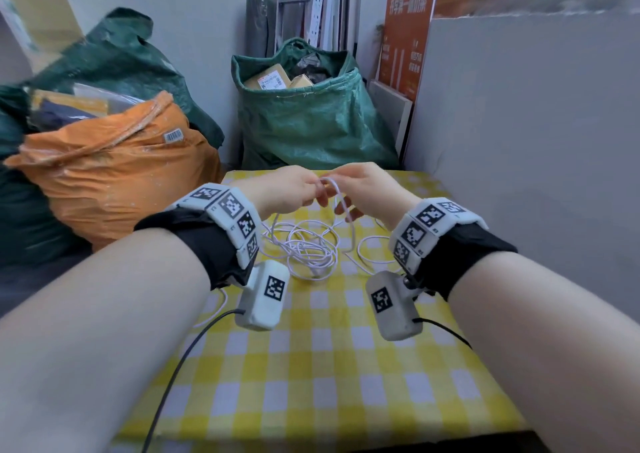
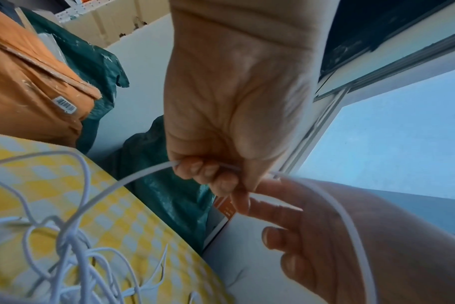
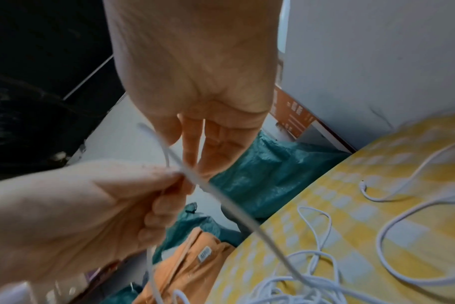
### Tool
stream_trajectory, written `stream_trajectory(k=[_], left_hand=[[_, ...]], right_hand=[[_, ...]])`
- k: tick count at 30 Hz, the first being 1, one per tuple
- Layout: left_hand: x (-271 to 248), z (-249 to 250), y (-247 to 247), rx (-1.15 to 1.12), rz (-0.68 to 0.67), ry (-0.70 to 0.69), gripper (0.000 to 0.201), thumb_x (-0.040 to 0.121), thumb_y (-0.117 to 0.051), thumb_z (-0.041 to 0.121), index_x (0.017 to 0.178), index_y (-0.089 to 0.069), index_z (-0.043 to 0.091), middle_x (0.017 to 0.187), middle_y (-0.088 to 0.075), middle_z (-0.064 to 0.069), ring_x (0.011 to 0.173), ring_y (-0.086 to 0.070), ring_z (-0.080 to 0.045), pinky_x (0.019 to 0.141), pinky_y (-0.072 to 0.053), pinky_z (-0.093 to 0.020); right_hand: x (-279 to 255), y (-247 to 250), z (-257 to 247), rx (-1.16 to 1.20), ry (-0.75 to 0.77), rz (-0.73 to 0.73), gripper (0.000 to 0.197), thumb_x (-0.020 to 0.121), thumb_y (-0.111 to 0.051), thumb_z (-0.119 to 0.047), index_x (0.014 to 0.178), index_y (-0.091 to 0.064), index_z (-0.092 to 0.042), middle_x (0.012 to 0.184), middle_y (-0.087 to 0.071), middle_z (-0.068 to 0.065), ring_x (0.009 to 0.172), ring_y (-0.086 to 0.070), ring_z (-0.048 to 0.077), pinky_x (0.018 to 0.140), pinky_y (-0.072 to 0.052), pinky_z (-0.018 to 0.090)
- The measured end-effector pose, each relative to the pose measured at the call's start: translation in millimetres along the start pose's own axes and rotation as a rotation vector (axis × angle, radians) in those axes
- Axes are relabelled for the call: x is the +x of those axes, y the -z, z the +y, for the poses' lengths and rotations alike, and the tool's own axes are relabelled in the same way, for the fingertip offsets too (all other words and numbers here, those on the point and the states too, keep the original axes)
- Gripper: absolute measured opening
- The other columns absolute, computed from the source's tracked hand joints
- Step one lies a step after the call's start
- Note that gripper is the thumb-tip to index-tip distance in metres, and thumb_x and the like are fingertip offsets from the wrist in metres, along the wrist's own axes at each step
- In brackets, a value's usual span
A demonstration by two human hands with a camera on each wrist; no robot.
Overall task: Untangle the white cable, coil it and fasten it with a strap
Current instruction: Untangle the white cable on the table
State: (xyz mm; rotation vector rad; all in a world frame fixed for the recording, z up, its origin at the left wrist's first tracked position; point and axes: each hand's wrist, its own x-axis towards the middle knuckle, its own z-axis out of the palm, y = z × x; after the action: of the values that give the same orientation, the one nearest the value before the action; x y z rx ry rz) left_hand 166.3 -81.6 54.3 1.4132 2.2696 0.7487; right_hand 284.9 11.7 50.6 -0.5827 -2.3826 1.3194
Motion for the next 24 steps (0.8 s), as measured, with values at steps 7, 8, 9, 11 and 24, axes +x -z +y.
stream_trajectory(k=[7, 8, 9, 11, 24], left_hand=[[-8.6, -3.6, 3.6, -0.003, -0.047, 0.005, 0.029, 0.098, -0.046, 0.024, 0.076, -0.064, 0.022, 0.065, -0.047, 0.003, 0.06, -0.04, -0.012, 0.058, -0.033, -0.025], [-9.7, -3.2, 2.8, -0.014, -0.048, 0.002, 0.026, 0.097, -0.049, 0.025, 0.078, -0.066, 0.021, 0.065, -0.047, 0.003, 0.06, -0.04, -0.012, 0.059, -0.034, -0.025], [-11.1, -3.4, 3.0, -0.033, -0.036, 0.01, 0.022, 0.095, -0.052, 0.024, 0.08, -0.068, 0.019, 0.064, -0.046, 0.003, 0.06, -0.04, -0.013, 0.057, -0.034, -0.025], [-13.2, -6.9, 6.7, -0.053, 0.029, 0.036, 0.016, 0.091, -0.058, 0.023, 0.085, -0.07, 0.015, 0.064, -0.043, 0.001, 0.058, -0.039, -0.014, 0.05, -0.035, -0.02], [-18.6, -45.3, 25.4, -0.213, 0.179, 0.091, 0.023, 0.095, -0.052, 0.015, 0.079, -0.068, 0.015, 0.061, -0.037, -0.001, 0.055, -0.039, -0.015, 0.058, -0.04, -0.022]], right_hand=[[1.0, 0.1, -5.9, -0.086, 0.0, 0.019, 0.02, 0.088, -0.061, -0.022, 0.084, -0.072, -0.006, 0.067, -0.066, -0.001, 0.055, -0.059, 0.012, 0.059, -0.056, 0.028], [3.5, -0.4, -3.6, -0.144, 0.005, 0.068, 0.017, 0.086, -0.061, -0.018, 0.078, -0.071, -0.007, 0.063, -0.065, -0.001, 0.052, -0.057, 0.012, 0.056, -0.054, 0.027], [6.5, 0.3, 0.2, -0.187, -0.003, 0.127, 0.017, 0.086, -0.06, -0.016, 0.074, -0.069, -0.009, 0.061, -0.064, -0.001, 0.05, -0.055, 0.012, 0.055, -0.052, 0.026], [10.1, 5.0, 9.8, -0.28, -0.034, 0.257, 0.019, 0.086, -0.057, -0.018, 0.073, -0.069, -0.01, 0.063, -0.065, 0.002, 0.054, -0.057, 0.015, 0.059, -0.051, 0.027], [0.5, 32.0, 41.3, -0.658, -0.48, 0.425, 0.029, 0.094, -0.045, -0.017, 0.116, -0.06, -0.005, 0.125, -0.058, 0.017, 0.116, -0.053, 0.034, 0.088, -0.041, 0.034]])
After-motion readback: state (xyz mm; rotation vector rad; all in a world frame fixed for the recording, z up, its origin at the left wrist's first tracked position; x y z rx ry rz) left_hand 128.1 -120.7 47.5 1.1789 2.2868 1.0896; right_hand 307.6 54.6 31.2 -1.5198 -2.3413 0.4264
